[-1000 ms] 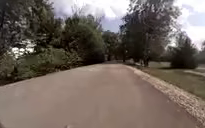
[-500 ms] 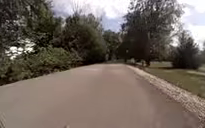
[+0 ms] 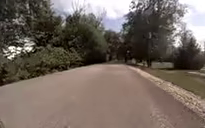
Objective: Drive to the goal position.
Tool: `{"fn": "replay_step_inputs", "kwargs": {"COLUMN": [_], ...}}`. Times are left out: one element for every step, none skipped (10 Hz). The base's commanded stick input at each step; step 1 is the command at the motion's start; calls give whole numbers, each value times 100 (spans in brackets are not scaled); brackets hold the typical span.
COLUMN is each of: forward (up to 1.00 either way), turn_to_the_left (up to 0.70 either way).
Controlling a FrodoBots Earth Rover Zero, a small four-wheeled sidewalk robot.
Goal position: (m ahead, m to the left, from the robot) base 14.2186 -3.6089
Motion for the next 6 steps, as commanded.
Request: {"fn": "replay_step_inputs", "kwargs": {"forward": [70,70,70,70,70,70], "turn_to_the_left": [0,0,0,0,0,0]}}
